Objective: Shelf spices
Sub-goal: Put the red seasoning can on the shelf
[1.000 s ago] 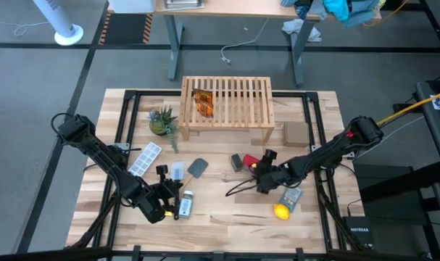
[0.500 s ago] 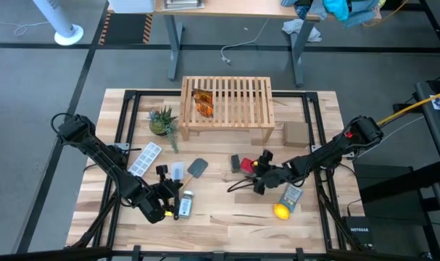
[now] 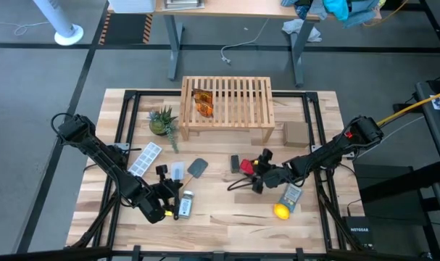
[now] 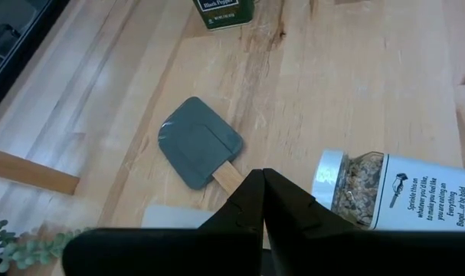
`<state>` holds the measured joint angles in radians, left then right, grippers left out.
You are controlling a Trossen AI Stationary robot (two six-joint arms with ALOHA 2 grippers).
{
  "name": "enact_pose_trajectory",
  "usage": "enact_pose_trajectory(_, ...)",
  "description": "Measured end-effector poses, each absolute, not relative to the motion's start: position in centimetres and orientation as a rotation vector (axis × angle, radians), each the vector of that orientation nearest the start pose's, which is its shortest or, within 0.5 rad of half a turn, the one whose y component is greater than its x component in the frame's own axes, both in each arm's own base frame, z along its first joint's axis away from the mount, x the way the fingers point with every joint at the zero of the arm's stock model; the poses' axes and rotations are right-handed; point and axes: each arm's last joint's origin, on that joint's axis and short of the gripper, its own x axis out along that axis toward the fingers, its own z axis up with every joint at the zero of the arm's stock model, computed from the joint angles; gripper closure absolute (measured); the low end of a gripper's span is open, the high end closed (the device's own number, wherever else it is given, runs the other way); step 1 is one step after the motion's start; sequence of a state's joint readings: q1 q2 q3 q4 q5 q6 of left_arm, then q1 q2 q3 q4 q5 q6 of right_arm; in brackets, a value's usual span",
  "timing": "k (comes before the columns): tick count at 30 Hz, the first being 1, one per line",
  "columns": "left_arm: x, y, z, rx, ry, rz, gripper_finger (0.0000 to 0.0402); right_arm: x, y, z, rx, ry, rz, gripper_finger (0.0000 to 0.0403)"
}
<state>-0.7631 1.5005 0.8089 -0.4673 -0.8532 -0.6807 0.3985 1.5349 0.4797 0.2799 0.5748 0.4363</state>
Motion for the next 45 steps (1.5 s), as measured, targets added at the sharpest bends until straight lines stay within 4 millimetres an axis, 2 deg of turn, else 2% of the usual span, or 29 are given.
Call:
enact_pose_trajectory(5,20.5,-16.6,17.7,0.193,0.707,0.333,0.0402,23.6,8.3,11.9,0.062,0.635,-0.295,0.0220)
enact_pose_trajectory(13,20.5,-16.6,17.7,0.194,0.707,0.333,0.0402,23.9,8.5,12.2,0.081,0.627,-0.267,0.0219)
enact_pose_trajectory(18,20.5,-16.6,17.7,0.193,0.707,0.333,0.0402,25.1,9.1,13.6,0.065,0.602,-0.191,0.0219)
enact_pose_trajectory(27,20.5,-16.6,17.7,0.194,0.708,0.333,0.0402,27.7,10.3,18.4,-0.073,0.554,-0.114,0.0219)
enact_pose_trajectory(33,20.5,-16.6,17.7,0.194,0.706,0.331,0.0402,28.6,10.1,23.2,-0.303,0.518,-0.228,0.0219)
enact_pose_trajectory(38,20.6,-16.6,17.8,0.196,0.706,0.329,0.0402,29.5,7.9,27.2,-0.442,0.471,-0.313,0.0219)
enact_pose_trajectory(45,20.6,-16.7,17.8,0.194,0.704,0.329,0.0402,30.4,1.1,30.6,-0.421,0.428,-0.320,0.0219)
